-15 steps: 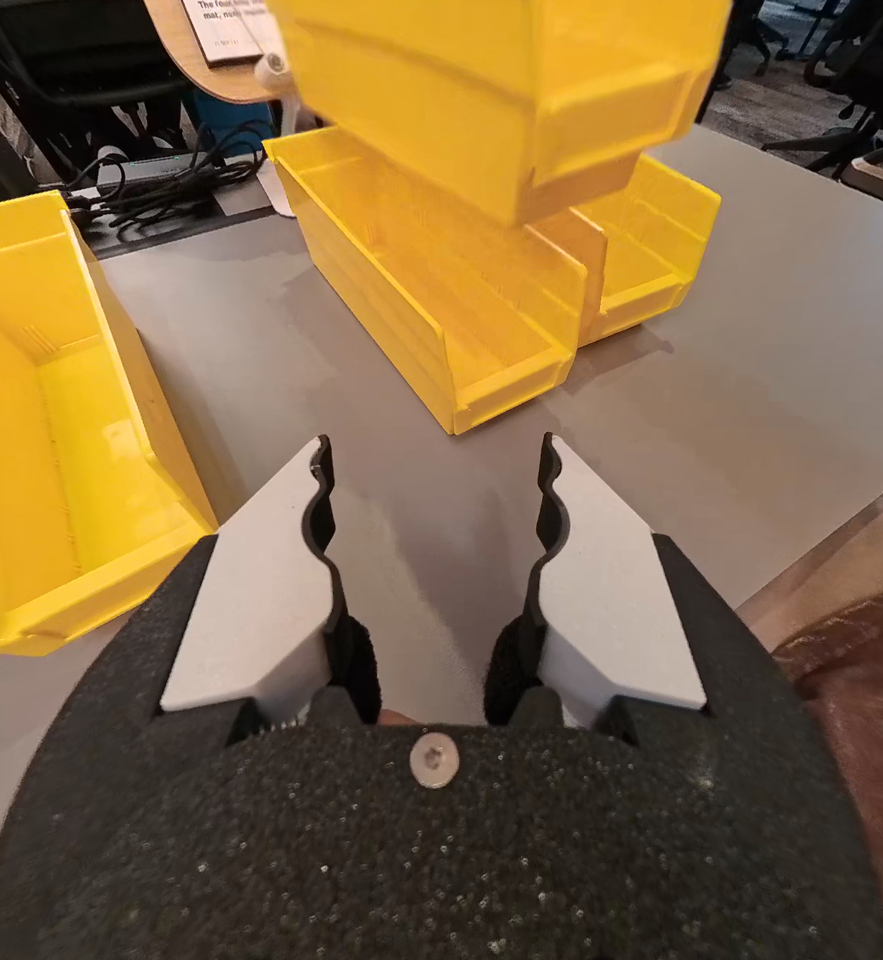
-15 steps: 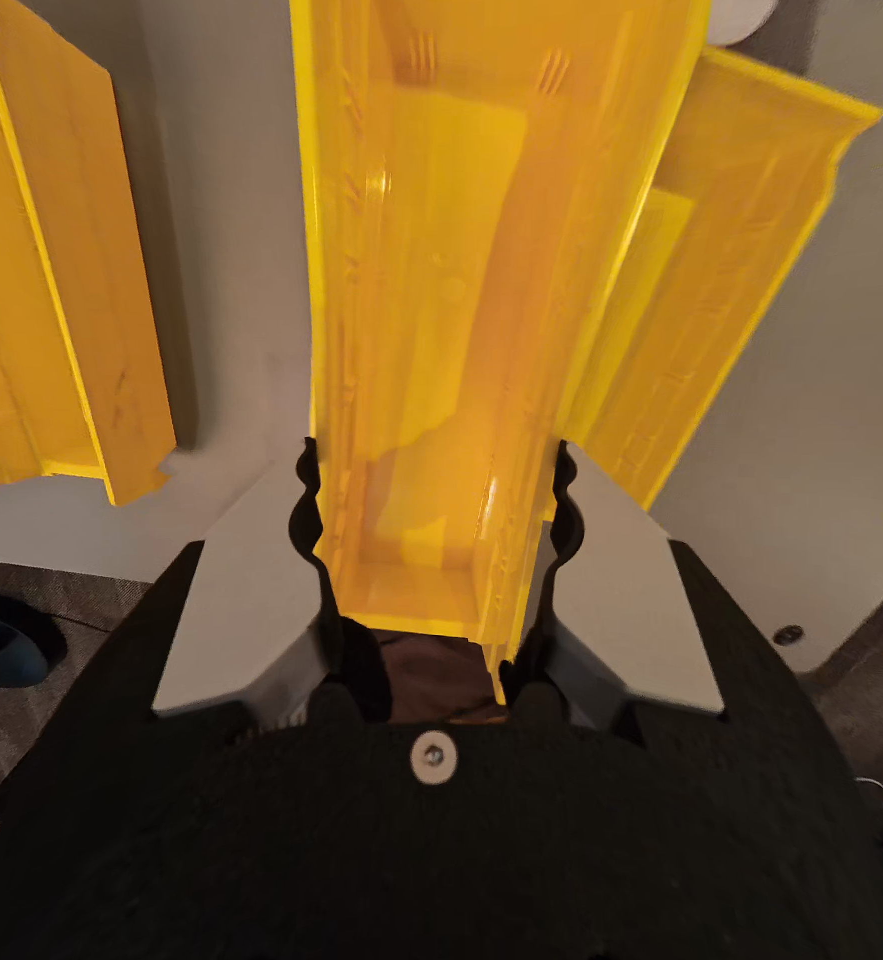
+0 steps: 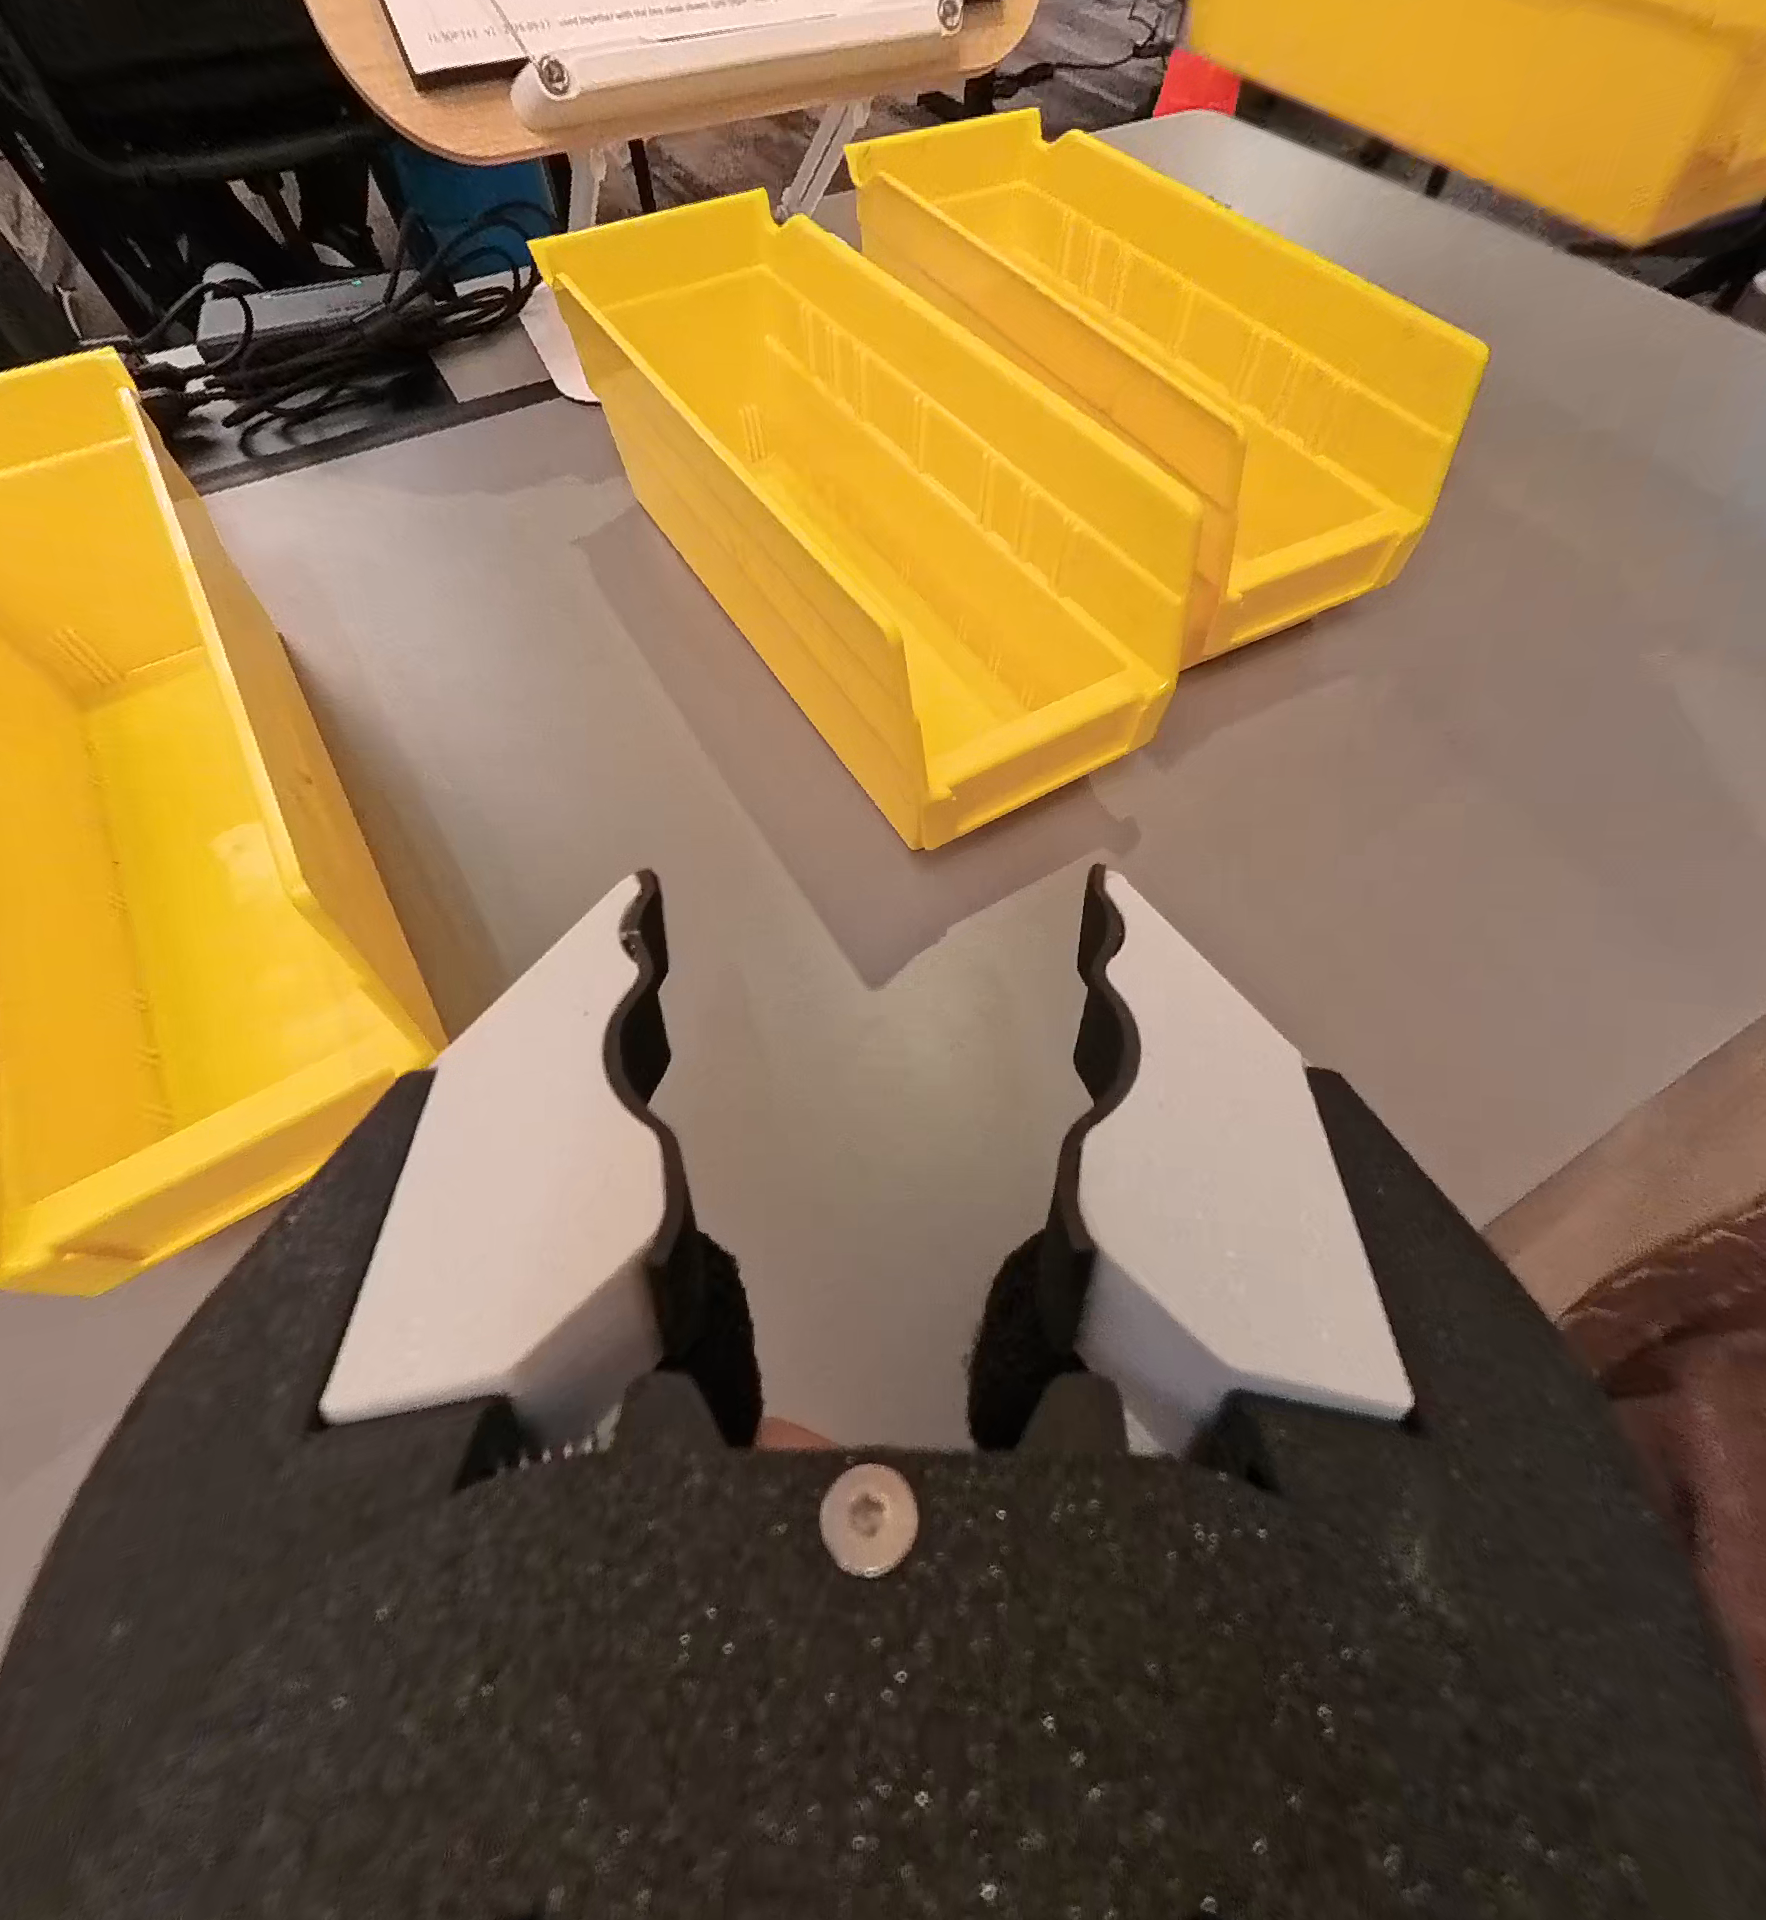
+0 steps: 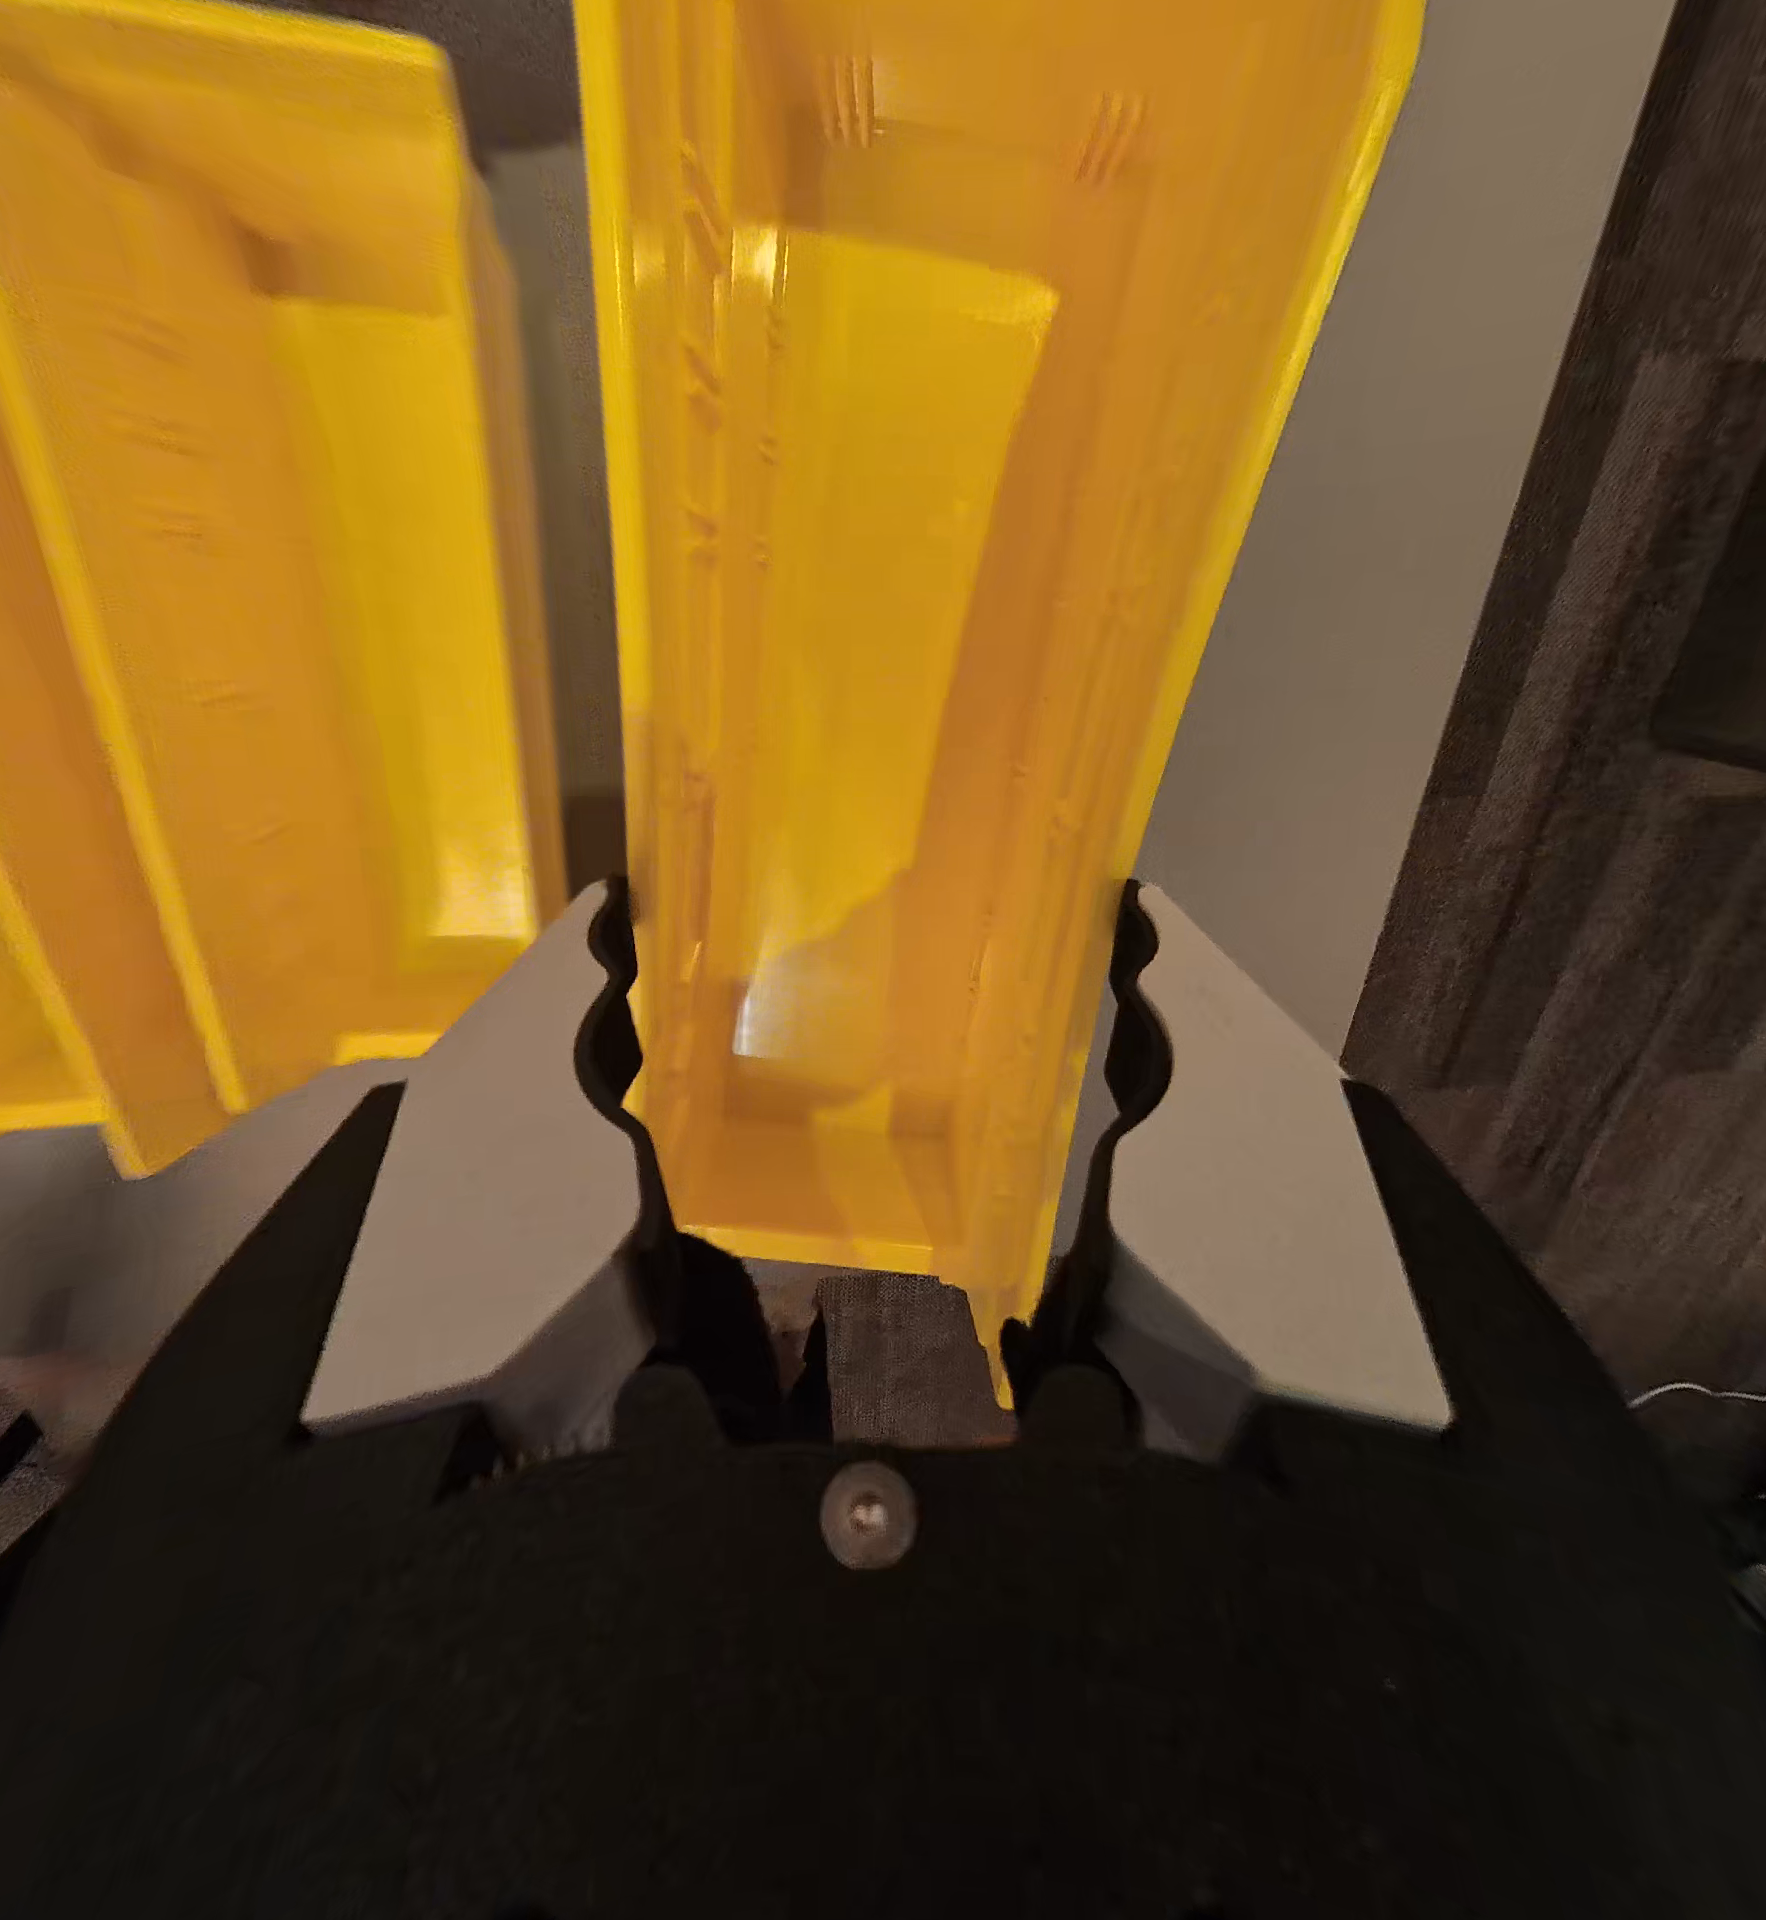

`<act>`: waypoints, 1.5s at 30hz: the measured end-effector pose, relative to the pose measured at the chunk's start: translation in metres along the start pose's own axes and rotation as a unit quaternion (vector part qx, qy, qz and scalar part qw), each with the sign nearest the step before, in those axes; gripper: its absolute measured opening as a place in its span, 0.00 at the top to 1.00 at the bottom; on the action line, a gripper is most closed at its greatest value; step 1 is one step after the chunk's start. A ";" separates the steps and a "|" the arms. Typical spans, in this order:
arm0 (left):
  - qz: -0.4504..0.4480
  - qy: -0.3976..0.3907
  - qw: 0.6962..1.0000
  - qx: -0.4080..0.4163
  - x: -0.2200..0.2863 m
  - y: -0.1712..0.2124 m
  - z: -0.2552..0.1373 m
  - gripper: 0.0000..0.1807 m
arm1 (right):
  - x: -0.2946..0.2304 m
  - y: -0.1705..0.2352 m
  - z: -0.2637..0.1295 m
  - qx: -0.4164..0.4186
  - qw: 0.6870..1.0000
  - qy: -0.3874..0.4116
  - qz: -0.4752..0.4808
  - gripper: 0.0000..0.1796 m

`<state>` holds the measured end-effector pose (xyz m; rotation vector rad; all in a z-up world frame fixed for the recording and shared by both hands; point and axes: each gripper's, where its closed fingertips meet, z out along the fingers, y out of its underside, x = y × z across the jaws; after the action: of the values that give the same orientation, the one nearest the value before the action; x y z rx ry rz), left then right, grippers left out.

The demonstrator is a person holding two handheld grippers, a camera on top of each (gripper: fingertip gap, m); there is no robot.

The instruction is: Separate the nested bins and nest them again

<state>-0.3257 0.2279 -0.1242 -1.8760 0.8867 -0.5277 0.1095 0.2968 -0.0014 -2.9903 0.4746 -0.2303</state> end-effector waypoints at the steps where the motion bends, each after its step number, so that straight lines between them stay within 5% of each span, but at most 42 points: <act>1: 0.000 -0.001 1.000 -0.002 -0.001 0.001 0.001 0.57 | 0.011 0.003 0.016 -0.001 1.000 -0.002 0.004 0.49; 8: 0.007 -0.006 1.000 -0.018 -0.001 0.007 0.007 0.57 | 0.046 0.018 0.108 -0.009 1.000 -0.024 0.017 0.48; 15: 0.020 -0.019 0.999 -0.034 -0.008 0.014 0.011 0.57 | 0.047 0.022 0.140 0.026 0.997 -0.063 0.032 0.40; 19: 0.016 -0.027 0.999 -0.027 -0.014 0.012 0.009 0.57 | 0.049 0.025 0.139 0.047 0.997 -0.067 0.003 0.38; 24: -0.006 -0.037 0.999 -0.005 -0.026 0.005 0.000 0.57 | 0.025 0.027 0.086 0.200 0.973 -0.107 -0.043 0.37; 29: -0.028 -0.060 0.998 0.022 -0.047 -0.003 -0.010 0.57 | -0.027 0.085 0.047 0.379 0.913 -0.117 -0.095 0.39; 36: -0.077 -0.032 0.996 0.037 -0.048 0.003 -0.021 0.59 | -0.115 0.186 0.068 0.522 0.827 -0.205 -0.037 0.47; 41: -0.042 -0.083 0.994 0.048 -0.056 0.011 -0.030 0.57 | -0.117 0.203 0.054 0.555 0.812 -0.158 -0.086 0.56; 45: -0.020 -0.116 0.991 0.065 -0.060 -0.001 -0.036 0.54 | -0.114 0.199 0.082 0.530 0.828 -0.168 -0.080 0.56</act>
<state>-0.3884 0.2538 -0.1064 -1.7956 0.6474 -0.3716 -0.0438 0.1506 -0.1219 -1.8924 0.0047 0.0359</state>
